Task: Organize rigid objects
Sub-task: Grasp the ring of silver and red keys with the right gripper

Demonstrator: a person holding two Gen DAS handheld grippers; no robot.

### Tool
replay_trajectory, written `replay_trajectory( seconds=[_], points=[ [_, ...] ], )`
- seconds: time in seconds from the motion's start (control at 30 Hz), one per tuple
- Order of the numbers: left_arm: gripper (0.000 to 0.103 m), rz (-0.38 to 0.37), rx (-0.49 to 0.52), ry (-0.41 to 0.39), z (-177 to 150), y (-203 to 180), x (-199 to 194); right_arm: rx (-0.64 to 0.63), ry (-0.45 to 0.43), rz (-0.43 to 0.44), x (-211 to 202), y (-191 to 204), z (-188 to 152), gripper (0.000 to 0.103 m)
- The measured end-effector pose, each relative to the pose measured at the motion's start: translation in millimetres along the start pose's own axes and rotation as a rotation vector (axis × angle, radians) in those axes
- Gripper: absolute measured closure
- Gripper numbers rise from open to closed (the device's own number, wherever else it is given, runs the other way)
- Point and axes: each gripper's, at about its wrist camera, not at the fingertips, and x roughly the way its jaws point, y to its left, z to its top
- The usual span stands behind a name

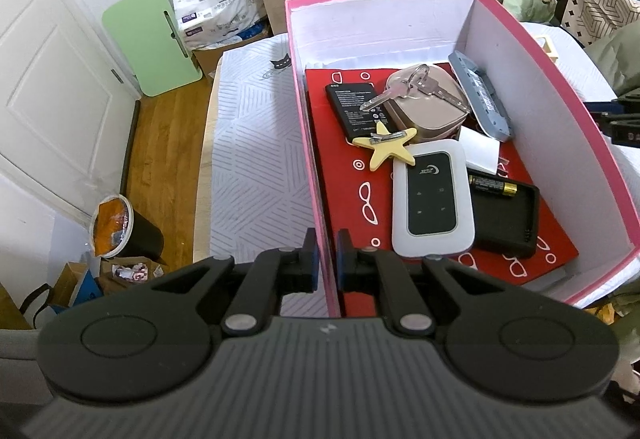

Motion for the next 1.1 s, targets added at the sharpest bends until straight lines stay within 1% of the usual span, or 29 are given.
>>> replay_trajectory(
  seconds=[0.13, 0.2, 0.4, 0.47, 0.5, 0.67, 0.73, 0.77, 0.8, 0.83, 0.87, 0.9, 0.93, 0.97, 1.03, 1.1],
  points=[
    [0.096, 0.001, 0.002, -0.001, 0, 0, 0, -0.054, -0.02, -0.027, 3, 2, 5, 0.06],
    [0.096, -0.001, 0.001, -0.001, 0, 0, 0, -0.069, -0.029, -0.032, 4, 1, 6, 0.059],
    [0.096, -0.001, 0.004, -0.002, 1, -1, 0, -0.108, -0.064, -0.01, 16, 0, 4, 0.058],
    [0.096, -0.003, 0.006, 0.0, 0, 0, 1, -0.103, -0.083, -0.007, 22, 0, 5, 0.054],
    [0.096, -0.006, 0.003, 0.002, 0, 0, 2, -0.097, -0.087, -0.004, 27, 0, 6, 0.054],
    [0.096, -0.01, -0.001, 0.007, 1, 1, 4, -0.103, -0.058, 0.025, 53, 3, 14, 0.054],
    [0.096, -0.012, -0.004, 0.008, 1, 2, 4, -0.127, -0.049, 0.011, 65, 9, 16, 0.051],
    [0.096, -0.014, -0.006, 0.008, 1, 2, 5, -0.15, -0.059, -0.005, 69, 14, 17, 0.049],
    [0.096, -0.014, -0.007, 0.008, 1, 2, 5, -0.168, -0.072, -0.02, 71, 19, 16, 0.049],
    [0.096, -0.014, -0.007, 0.007, 1, 2, 5, -0.174, -0.084, -0.025, 73, 23, 16, 0.05],
    [0.096, -0.015, -0.009, 0.007, 1, 2, 5, -0.159, -0.087, -0.024, 74, 24, 17, 0.055],
    [0.096, -0.017, -0.013, 0.008, 1, 3, 6, -0.136, -0.087, -0.018, 74, 24, 18, 0.057],
    [0.096, -0.018, -0.015, 0.01, 1, 3, 6, -0.123, -0.09, -0.03, 73, 23, 19, 0.073],
    [0.096, -0.016, -0.013, 0.011, 1, 2, 6, -0.111, -0.088, -0.037, 72, 21, 19, 0.078],
    [0.096, -0.011, -0.008, 0.012, 1, 1, 6, -0.048, -0.086, -0.024, 67, 14, 19, 0.078],
    [0.096, -0.016, -0.011, 0.011, 1, 2, 5, -0.005, -0.108, -0.014, 58, 8, 17, 0.079]
  ],
)
